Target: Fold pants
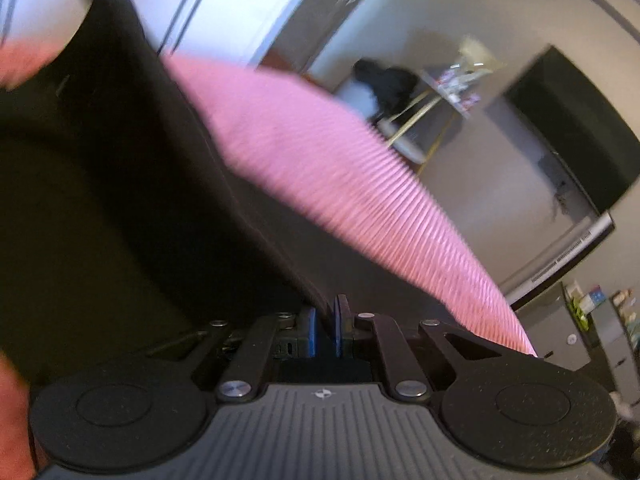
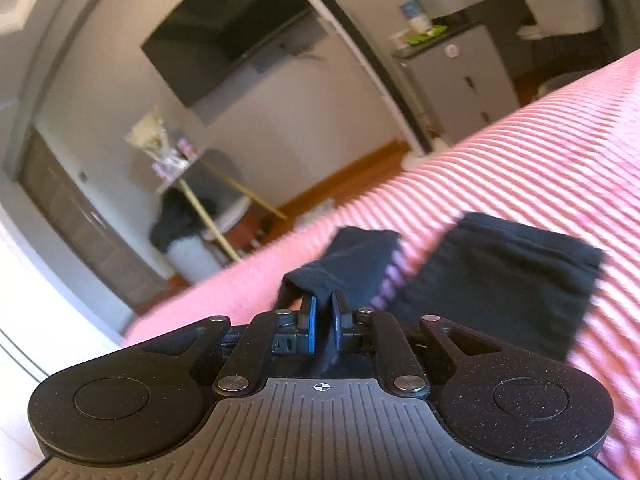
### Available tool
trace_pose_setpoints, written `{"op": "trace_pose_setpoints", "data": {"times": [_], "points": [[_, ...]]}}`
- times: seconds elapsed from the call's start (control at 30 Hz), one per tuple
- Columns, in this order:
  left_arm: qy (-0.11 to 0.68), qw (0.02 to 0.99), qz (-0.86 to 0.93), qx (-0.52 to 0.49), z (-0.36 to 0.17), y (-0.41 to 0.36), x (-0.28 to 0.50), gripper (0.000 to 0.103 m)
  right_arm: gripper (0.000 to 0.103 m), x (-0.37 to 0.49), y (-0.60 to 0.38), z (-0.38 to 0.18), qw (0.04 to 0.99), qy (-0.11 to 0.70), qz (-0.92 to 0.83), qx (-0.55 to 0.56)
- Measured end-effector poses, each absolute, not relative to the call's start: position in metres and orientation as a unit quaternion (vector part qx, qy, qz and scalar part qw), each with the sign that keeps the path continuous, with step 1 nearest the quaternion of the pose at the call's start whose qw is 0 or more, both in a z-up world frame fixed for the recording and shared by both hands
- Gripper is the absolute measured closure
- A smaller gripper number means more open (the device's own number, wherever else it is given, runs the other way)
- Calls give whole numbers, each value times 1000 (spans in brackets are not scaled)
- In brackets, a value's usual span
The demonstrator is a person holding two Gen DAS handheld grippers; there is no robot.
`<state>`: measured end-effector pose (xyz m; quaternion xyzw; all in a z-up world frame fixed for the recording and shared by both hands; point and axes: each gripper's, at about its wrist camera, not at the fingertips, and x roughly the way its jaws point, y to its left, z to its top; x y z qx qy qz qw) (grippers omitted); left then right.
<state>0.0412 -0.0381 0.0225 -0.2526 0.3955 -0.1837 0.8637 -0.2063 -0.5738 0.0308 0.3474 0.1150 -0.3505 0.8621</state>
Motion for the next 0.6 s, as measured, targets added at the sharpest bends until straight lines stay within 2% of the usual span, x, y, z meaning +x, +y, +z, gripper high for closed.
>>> {"op": "trace_pose_setpoints", "data": {"times": [0.13,0.17,0.23,0.27,0.3,0.33,0.37,0.43,0.6], "points": [[447,828,-174,-291,0,-19,34,94,93,-224,-564,11,845,205,-388,305],[448,827,-169,-293,1,-16,31,90,88,-225,-565,7,837,227,-395,303],[438,835,-161,-291,5,-11,28,68,84,-225,-566,6,836,244,-394,293],[429,839,-159,-295,8,-9,27,45,77,-224,-564,10,841,237,-395,282],[422,842,-156,-297,9,-12,32,29,71,-219,-559,15,854,233,-390,254],[413,846,-154,-299,12,-12,34,26,54,-214,-552,18,865,232,-386,221],[405,849,-157,-299,14,-12,33,24,44,-205,-543,20,876,235,-382,178],[404,851,-157,-296,13,-9,30,19,41,-185,-527,17,887,256,-372,96],[407,845,-137,-319,10,12,29,17,43,-133,-512,-6,870,301,-384,-69]]}}
